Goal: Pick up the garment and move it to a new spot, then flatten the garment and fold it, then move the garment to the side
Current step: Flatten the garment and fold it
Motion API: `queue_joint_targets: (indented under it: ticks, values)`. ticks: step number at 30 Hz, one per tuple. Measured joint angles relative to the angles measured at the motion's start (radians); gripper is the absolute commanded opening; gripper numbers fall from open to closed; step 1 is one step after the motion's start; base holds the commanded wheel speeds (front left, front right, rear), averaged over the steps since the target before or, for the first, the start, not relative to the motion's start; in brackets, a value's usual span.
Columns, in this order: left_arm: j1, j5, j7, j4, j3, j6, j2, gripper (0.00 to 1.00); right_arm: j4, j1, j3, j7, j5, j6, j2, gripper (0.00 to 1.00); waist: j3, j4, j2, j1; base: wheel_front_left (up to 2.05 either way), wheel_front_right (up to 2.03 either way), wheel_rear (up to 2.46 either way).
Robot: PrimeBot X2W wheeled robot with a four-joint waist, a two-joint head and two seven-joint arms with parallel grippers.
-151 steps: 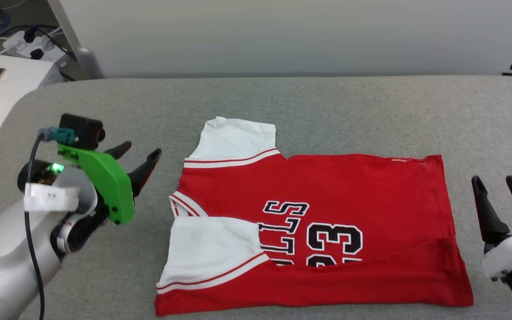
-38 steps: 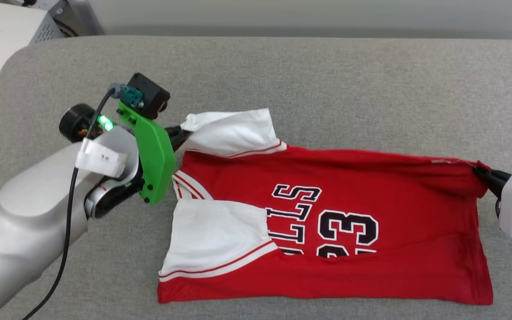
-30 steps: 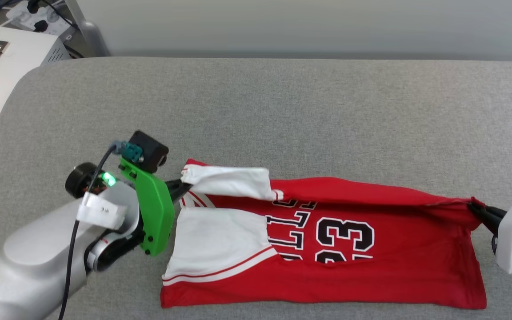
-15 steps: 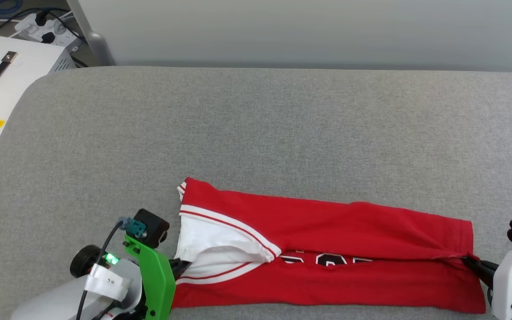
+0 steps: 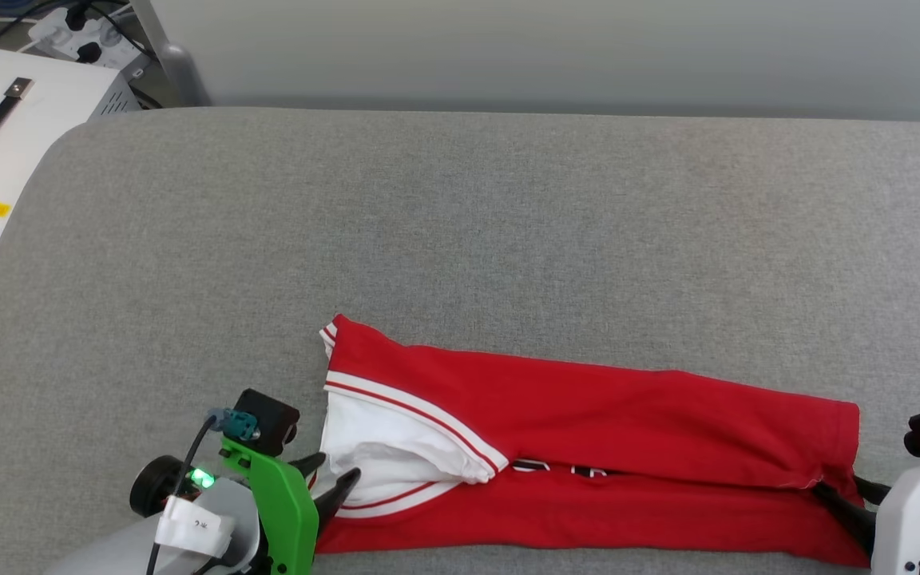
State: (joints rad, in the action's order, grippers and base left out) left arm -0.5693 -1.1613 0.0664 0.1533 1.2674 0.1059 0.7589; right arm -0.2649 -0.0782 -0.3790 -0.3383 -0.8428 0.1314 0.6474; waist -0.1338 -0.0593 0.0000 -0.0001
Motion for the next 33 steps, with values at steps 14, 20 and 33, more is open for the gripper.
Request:
queue_joint_targets:
  ticks: [14,20,33]
  values:
    - [0.089,0.017,-0.282,-0.023,-0.119,0.155,-0.004,1.0,0.244,0.187,0.194,0.024,0.001,0.0,0.03,1.0,0.098,0.011,0.0,0.0,0.0,0.0,0.0]
    - [0.158,0.11,-0.321,-0.045,-0.28,0.256,-0.024,1.0,0.349,0.21,0.329,-0.012,0.008,0.0,-0.006,1.0,0.099,0.018,0.0,0.0,0.0,0.0,0.0]
    - [0.419,0.533,-0.322,-0.152,-0.726,0.266,-0.212,1.0,0.287,0.146,0.402,-0.304,0.001,0.0,-0.044,1.0,0.059,-0.02,0.0,0.0,0.0,0.0,0.0]
